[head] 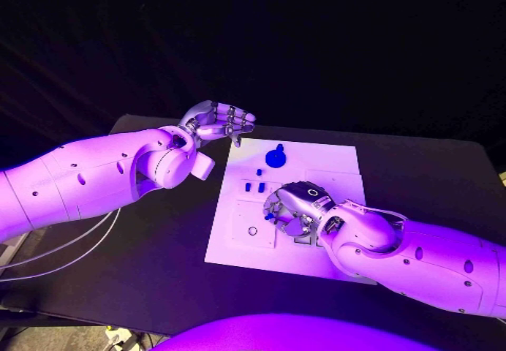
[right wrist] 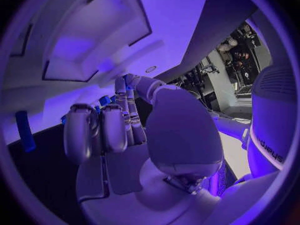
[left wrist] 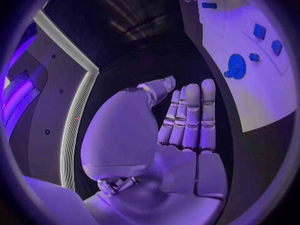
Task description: Assemble the parts on the task board
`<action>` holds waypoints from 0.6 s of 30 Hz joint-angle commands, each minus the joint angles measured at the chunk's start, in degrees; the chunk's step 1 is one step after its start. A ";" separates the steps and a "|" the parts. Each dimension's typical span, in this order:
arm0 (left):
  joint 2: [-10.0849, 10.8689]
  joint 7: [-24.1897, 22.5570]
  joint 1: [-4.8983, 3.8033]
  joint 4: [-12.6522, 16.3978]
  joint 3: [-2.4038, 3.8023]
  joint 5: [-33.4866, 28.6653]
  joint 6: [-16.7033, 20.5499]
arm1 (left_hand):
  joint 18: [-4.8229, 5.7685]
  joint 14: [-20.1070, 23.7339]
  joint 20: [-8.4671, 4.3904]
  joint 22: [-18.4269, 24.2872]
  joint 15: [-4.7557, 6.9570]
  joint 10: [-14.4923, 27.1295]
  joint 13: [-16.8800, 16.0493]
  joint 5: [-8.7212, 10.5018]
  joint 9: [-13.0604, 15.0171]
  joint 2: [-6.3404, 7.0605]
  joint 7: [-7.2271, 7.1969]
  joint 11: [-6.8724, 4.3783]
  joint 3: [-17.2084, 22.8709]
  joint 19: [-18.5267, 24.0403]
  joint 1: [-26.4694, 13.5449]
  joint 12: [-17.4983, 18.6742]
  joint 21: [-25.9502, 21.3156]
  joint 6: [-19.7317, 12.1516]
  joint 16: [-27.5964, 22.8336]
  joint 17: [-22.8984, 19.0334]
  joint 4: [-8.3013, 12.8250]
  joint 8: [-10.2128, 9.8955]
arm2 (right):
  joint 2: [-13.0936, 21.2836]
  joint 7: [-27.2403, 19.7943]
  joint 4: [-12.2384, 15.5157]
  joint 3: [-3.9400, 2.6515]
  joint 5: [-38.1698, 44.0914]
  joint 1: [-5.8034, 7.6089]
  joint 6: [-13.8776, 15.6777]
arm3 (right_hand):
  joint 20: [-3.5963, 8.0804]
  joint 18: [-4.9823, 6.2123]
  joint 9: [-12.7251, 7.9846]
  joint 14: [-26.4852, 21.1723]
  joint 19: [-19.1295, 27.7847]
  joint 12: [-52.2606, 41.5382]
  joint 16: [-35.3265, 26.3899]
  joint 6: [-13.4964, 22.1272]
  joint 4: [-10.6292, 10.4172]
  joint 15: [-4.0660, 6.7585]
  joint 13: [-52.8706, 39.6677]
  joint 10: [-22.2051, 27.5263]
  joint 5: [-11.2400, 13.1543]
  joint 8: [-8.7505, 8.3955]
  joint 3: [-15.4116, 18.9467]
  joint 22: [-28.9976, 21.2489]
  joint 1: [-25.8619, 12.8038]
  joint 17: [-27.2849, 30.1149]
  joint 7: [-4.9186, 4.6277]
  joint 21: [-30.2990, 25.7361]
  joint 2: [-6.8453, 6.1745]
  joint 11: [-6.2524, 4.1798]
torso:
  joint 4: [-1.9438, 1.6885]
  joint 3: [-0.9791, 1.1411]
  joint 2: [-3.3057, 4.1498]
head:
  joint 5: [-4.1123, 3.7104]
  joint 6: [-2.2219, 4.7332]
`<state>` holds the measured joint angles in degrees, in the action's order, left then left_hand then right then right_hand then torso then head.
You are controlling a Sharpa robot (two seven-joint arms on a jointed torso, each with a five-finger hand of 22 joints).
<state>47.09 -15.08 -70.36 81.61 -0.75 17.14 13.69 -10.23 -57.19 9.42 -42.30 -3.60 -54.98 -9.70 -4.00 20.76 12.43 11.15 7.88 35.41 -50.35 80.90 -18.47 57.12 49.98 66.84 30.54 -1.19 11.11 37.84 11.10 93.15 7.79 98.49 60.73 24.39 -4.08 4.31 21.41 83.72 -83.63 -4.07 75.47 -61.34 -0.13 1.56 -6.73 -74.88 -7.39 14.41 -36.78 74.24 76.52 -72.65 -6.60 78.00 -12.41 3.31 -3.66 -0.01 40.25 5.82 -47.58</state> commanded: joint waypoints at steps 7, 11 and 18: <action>-0.01 0.12 -0.06 0.18 0.05 0.14 -0.39 | -0.34 0.50 -0.14 0.81 -0.23 0.69 0.40 -1.23 -0.16 -0.27 0.41 0.24 -0.43 0.08 -0.57 -0.65 -0.89 0.67 -0.60 -0.68 -0.02 -0.16 | -0.56 1.20 -0.34 0.31 1.33 -0.22 -0.68 | 0.15 -1.52 1.42 3.34 -1.55 0.39 0.70 0.10 1.34 0.25 -0.61 -1.57 -0.36 2.24 -2.02 5.78 -0.51 0.11 -0.41 0.78 2.71 -0.56 | -0.06 -0.01 0.03 | -0.28 0.05; -0.02 0.27 -0.06 0.12 0.05 0.19 -0.59 | -0.34 0.53 -0.13 0.82 -0.24 0.78 0.40 -1.23 -0.16 -0.28 0.42 0.26 -0.45 0.10 -0.57 -0.68 -0.92 0.66 -0.61 -0.71 -0.02 -0.16 | -0.73 1.24 -0.46 0.35 1.14 -0.22 -0.46 | -0.23 -1.48 1.13 3.31 -1.38 0.54 0.96 2.23 0.97 -0.25 -0.53 0.11 -0.31 1.01 -1.22 5.72 -2.05 0.14 -1.01 0.59 1.75 0.02 | 0.00 0.01 0.03 | -0.40 0.11; 0.05 0.41 -0.07 0.13 0.05 0.25 -0.78 | -0.34 0.57 -0.12 0.84 -0.25 0.88 0.41 -1.22 -0.16 -0.27 0.43 0.27 -0.47 0.12 -0.58 -0.68 -0.94 0.64 -0.63 -0.74 -0.02 -0.16 | -0.63 1.06 -0.35 0.38 0.70 -0.21 0.08 | -0.67 -1.35 0.55 3.21 -1.11 0.46 1.17 4.55 0.09 -0.59 -0.63 2.00 -0.28 -0.78 -0.35 5.48 -3.87 0.41 -1.00 0.16 0.23 0.38 | 0.00 -0.01 0.02 | -0.45 -0.01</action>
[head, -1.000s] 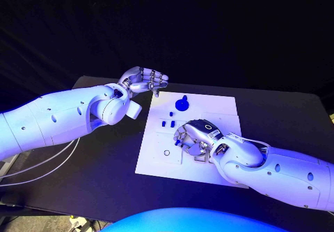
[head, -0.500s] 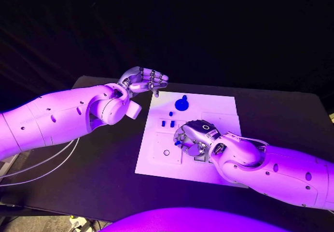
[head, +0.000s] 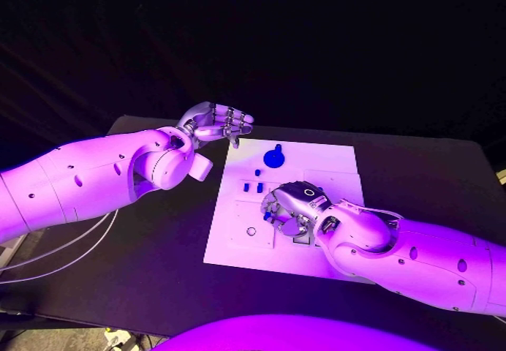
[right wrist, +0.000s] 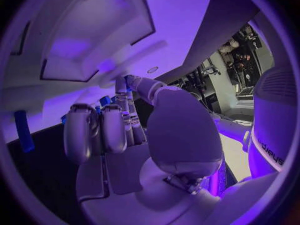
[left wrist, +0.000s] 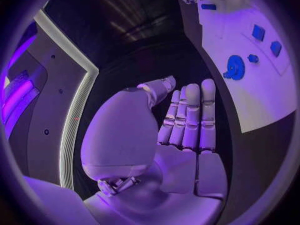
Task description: Assemble the parts on the task board
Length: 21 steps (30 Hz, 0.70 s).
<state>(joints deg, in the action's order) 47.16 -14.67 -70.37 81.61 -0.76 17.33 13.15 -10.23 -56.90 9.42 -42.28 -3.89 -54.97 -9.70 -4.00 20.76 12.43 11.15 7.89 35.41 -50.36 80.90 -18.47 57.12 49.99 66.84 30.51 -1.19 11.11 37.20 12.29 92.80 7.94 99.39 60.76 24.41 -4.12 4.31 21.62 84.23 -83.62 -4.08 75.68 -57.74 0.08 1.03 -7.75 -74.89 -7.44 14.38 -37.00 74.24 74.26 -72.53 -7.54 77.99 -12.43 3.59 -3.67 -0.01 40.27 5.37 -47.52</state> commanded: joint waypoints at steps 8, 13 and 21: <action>0.05 0.06 -0.05 0.13 0.06 0.13 -0.31 | -0.34 0.28 -0.12 0.81 0.04 0.87 0.41 -1.22 -0.16 -0.27 0.43 0.27 -0.47 0.12 -0.58 -0.68 -0.94 0.64 -0.63 -0.71 -0.02 -0.16 | 0.26 -0.52 0.30 0.25 -0.65 -0.23 0.25 | -0.70 -1.32 0.19 2.65 -1.07 0.42 1.03 1.54 -0.53 -0.08 0.26 2.43 -0.21 -1.30 0.26 5.45 -2.21 0.40 -0.01 0.07 -0.36 0.12 | -0.03 0.02 -0.01 | -0.04 -0.14; 0.13 0.08 -0.05 0.09 0.06 0.18 -0.27 | -0.34 0.34 -0.11 0.83 0.02 1.00 0.42 -1.23 -0.16 -0.30 0.44 0.29 -0.47 0.15 -0.54 -0.70 -0.98 0.63 -0.66 -0.76 0.01 -0.16 | 0.56 -0.70 0.62 0.25 -0.81 -0.23 0.26 | -0.71 -1.31 0.18 2.64 -1.04 0.43 1.03 1.58 -0.63 -0.10 0.24 2.55 -0.21 -1.37 0.35 5.42 -2.34 0.45 -0.01 0.02 -0.49 0.13 | 0.00 0.03 -0.02 | -0.05 -0.24; 0.19 0.12 -0.05 -0.01 0.06 0.21 -0.28 | -0.34 0.34 -0.11 0.83 0.02 1.00 0.42 -1.23 -0.16 -0.30 0.44 0.29 -0.47 0.15 -0.54 -0.70 -0.98 0.63 -0.66 -0.76 0.01 -0.16 | 0.99 -0.70 1.08 0.26 -0.87 -0.23 0.65 | -0.73 -1.27 0.15 2.61 -0.98 0.43 1.04 1.68 -0.77 -0.11 0.18 2.78 -0.21 -1.53 0.54 5.31 -2.54 0.54 0.00 -0.14 -0.83 0.16 | -0.04 0.01 -0.02 | -0.07 -0.24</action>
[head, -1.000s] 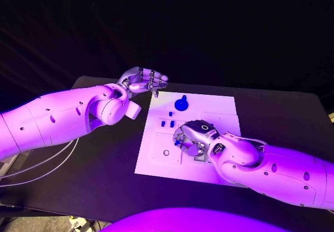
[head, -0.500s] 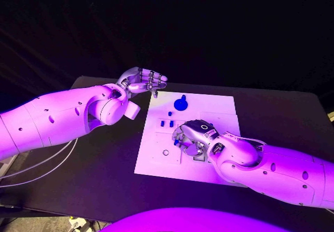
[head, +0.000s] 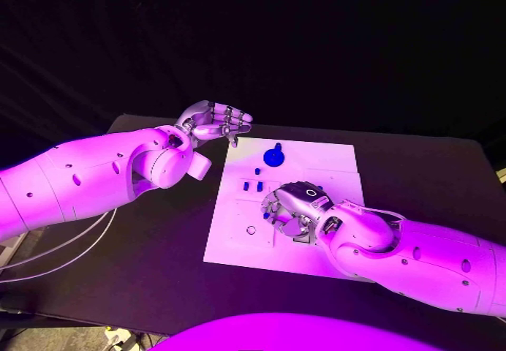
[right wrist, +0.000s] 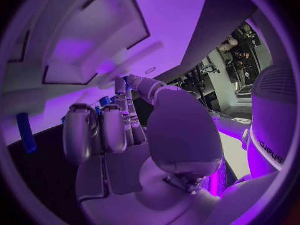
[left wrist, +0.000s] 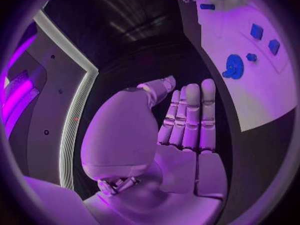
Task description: Assemble the parts on the task board
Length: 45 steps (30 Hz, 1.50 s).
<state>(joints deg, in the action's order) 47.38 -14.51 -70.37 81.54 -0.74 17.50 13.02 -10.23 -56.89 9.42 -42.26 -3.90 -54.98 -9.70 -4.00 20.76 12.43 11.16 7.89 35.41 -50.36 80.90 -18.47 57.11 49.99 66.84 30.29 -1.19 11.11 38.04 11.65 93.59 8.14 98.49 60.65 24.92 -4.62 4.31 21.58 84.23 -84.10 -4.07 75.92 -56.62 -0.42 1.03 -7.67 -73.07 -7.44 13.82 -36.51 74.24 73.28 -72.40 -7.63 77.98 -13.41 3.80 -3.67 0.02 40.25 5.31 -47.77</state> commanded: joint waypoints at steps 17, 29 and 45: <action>0.08 -0.15 -0.04 -0.27 0.03 0.02 -0.36 | -0.33 0.49 -0.06 0.86 -0.04 1.49 0.43 -1.21 -0.23 -0.24 0.54 0.39 -0.58 0.24 -0.47 -0.77 -1.08 0.23 -0.72 -0.67 0.10 -0.34 | 7.84 0.86 5.70 -0.52 -3.14 4.19 1.81 | -0.90 -0.59 -0.26 2.04 0.77 0.55 -0.01 2.14 -1.04 -0.87 0.26 5.87 -0.29 -2.61 1.71 2.94 -2.10 2.19 -0.55 -3.22 -2.57 0.87 | 0.25 0.05 -0.25 | -2.08 1.51; -0.02 -0.25 -0.02 -0.66 0.02 0.00 -0.66 | -0.32 0.52 -0.03 0.88 -0.09 1.65 0.43 -1.21 -0.25 -0.23 0.57 0.43 -0.64 0.27 -0.50 -0.81 -1.12 0.10 -0.73 -0.72 0.09 -0.39 | 13.66 0.44 4.83 -1.07 -8.30 9.77 -6.31 | -2.36 1.60 -2.02 0.73 4.17 -0.83 0.00 5.28 -11.62 -2.48 1.19 17.64 -1.24 -6.86 29.04 -5.74 10.28 5.37 0.91 -14.95 0.82 2.82 | 0.43 0.04 -0.49 | -3.78 2.85; -0.03 -0.24 -0.02 -0.73 0.01 0.00 -0.85 | -0.32 0.52 -0.03 0.88 -0.09 1.65 0.43 -1.21 -0.25 -0.23 0.57 0.43 -0.64 0.27 -0.50 -0.81 -1.12 0.10 -0.73 -0.72 0.09 -0.39 | 12.02 1.93 0.75 -0.91 -5.41 10.06 -10.56 | -1.90 1.38 -1.83 1.12 3.01 -4.36 1.21 4.46 -15.96 -1.93 2.09 16.06 -0.94 -6.88 27.64 -5.10 15.59 5.01 0.32 -14.40 1.95 2.13 | 0.26 -0.05 -0.43 | -3.83 2.87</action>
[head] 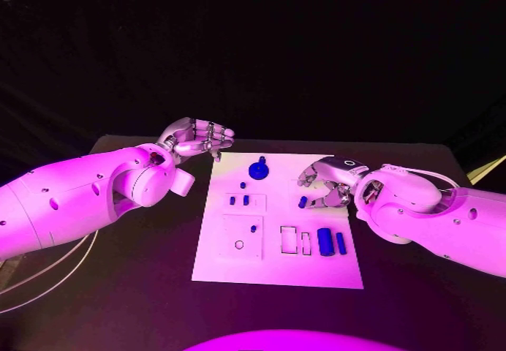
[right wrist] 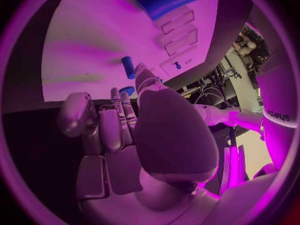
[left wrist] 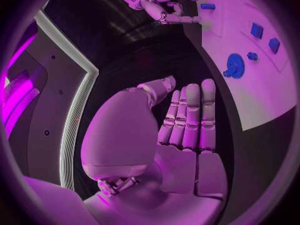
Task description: Assemble the parts on the task board
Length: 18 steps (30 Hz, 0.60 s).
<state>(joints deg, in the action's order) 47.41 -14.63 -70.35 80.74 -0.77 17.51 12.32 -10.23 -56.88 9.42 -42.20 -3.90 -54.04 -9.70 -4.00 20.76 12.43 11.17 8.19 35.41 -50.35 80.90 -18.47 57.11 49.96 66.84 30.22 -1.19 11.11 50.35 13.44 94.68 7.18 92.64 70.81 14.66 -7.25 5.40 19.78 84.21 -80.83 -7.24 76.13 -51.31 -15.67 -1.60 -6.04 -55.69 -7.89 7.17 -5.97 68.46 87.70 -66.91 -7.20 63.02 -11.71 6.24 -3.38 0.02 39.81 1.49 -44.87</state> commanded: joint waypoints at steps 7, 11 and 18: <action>0.04 -0.09 -0.04 0.14 0.04 -0.01 -0.14 | -0.32 0.54 0.00 0.83 -0.11 0.84 0.42 -1.22 -0.24 -0.30 0.57 0.14 -0.68 0.30 -0.49 -0.90 -1.15 0.14 -0.72 -0.69 0.08 -0.36 | -1.30 -0.06 -1.17 0.16 0.36 -0.55 -0.72 | 1.84 -0.32 -0.15 1.37 -1.69 -2.20 1.29 -3.65 -0.81 1.80 0.71 -7.70 -0.47 0.30 -8.92 3.00 0.86 -0.52 -0.74 3.26 1.25 -1.59 | 0.05 0.01 0.02 | 0.18 -0.26; 0.06 -0.08 -0.04 0.16 0.04 -0.01 -0.17 | -0.32 0.54 0.00 0.83 -0.11 0.84 0.42 -1.22 -0.24 -0.30 0.57 0.14 -0.68 0.30 -0.49 -0.90 -1.15 0.14 -0.72 -0.69 0.08 -0.36 | -1.53 -0.05 -1.49 0.20 0.29 -0.67 -1.52 | 2.22 -0.58 -0.16 1.55 -2.13 -1.12 1.66 -5.43 -0.70 2.07 1.28 -10.93 -0.43 0.64 -14.27 4.09 -0.14 -0.81 -0.68 4.39 0.22 -1.92 | 0.07 -0.03 -0.03 | 0.14 -0.41; 0.14 -0.03 -0.04 0.20 0.04 -0.01 -0.14 | -0.32 0.55 0.01 0.84 -0.11 0.86 0.41 -1.23 -0.23 -0.34 0.56 0.15 -0.68 0.30 -0.48 -0.94 -1.16 0.16 -0.71 -0.71 0.07 -0.33 | -1.71 0.00 -1.85 0.26 0.26 -0.81 -2.49 | 2.41 -0.81 0.09 1.61 -2.49 0.05 1.92 -6.95 -0.22 2.20 1.58 -13.34 -0.31 1.08 -18.63 5.20 -1.33 -0.94 -0.58 5.54 -1.21 -2.15 | 0.12 0.04 0.01 | 0.15 -0.52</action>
<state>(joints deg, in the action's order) 47.58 -14.57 -70.35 80.81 -0.77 17.51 12.32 -10.23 -56.88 9.43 -42.18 -3.91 -54.03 -9.70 -4.00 20.76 12.43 11.17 8.19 35.41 -50.35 80.90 -18.48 56.46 49.95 66.84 30.19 -1.19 11.11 48.74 13.47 92.83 7.43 92.83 70.06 12.51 -5.20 5.29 19.79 83.53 -82.90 -7.97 77.02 -58.08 -15.42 0.33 -4.99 -67.16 -7.89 7.31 -21.71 72.79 86.94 -67.03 -7.83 67.36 -12.45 4.60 -3.30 0.02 39.82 1.65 -45.32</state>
